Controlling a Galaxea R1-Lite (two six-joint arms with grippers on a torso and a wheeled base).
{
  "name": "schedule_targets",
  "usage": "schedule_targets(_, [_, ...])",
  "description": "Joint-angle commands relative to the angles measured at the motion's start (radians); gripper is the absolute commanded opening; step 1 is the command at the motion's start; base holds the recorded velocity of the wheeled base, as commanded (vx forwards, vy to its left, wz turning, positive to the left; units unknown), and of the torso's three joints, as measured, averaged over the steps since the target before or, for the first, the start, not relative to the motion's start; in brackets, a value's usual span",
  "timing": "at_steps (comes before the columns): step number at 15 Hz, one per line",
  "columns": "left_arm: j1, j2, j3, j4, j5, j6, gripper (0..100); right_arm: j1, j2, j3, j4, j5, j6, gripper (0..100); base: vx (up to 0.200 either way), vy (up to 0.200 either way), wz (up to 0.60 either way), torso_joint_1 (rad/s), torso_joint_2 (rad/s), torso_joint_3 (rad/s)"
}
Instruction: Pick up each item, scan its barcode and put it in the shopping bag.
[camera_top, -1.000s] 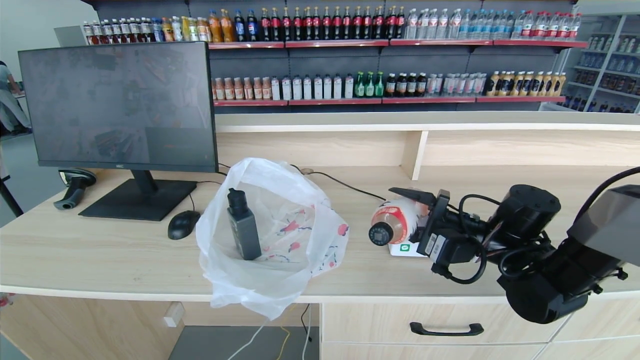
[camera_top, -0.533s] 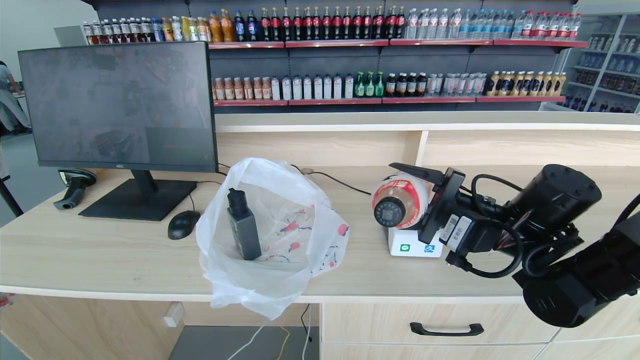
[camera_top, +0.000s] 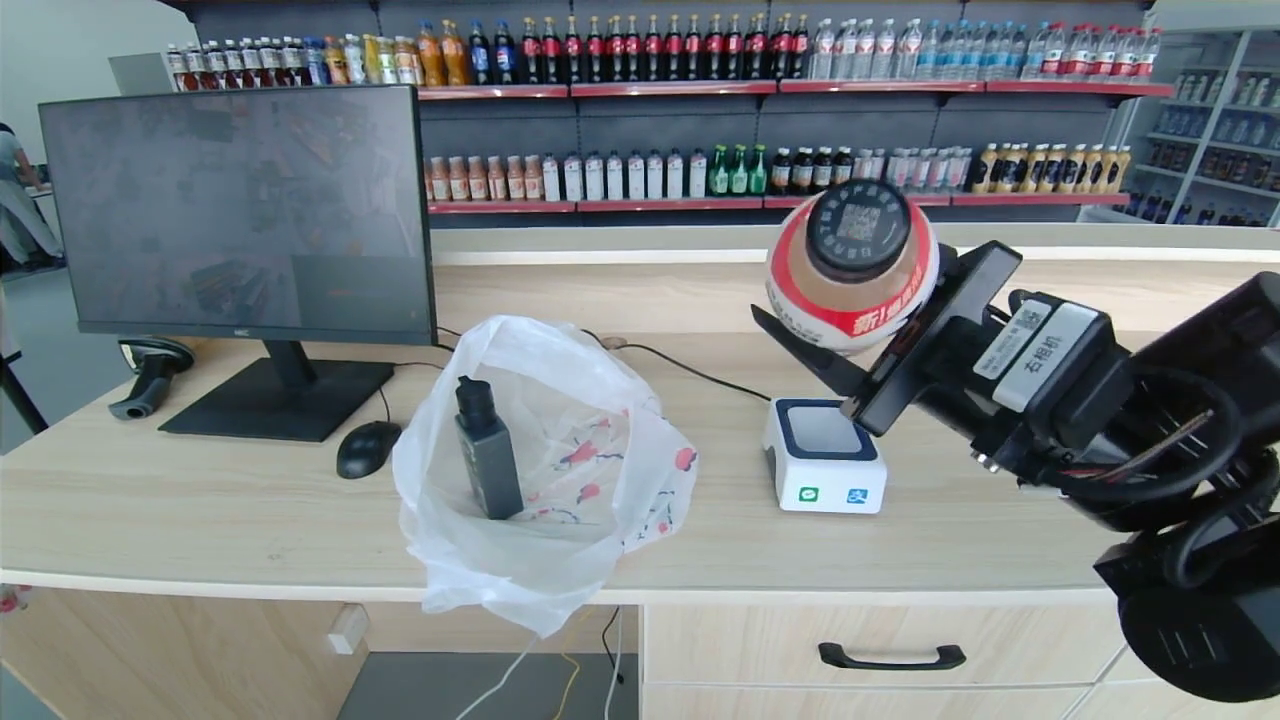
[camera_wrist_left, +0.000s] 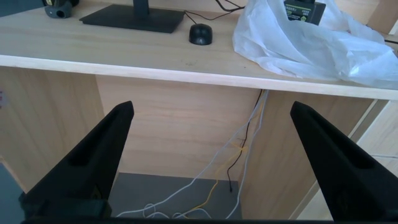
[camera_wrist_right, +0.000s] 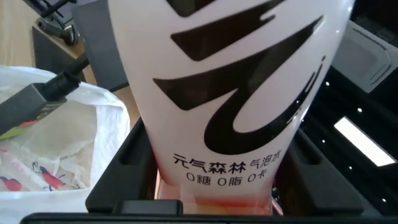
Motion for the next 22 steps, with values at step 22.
schedule_targets(22, [0.0,0.0,0.0,0.0,0.0,0.002,100,0.035,0.027,0.212,0.001,-0.571,0.838,0,-0.027,0.0,0.0,0.002,0.0,0.001])
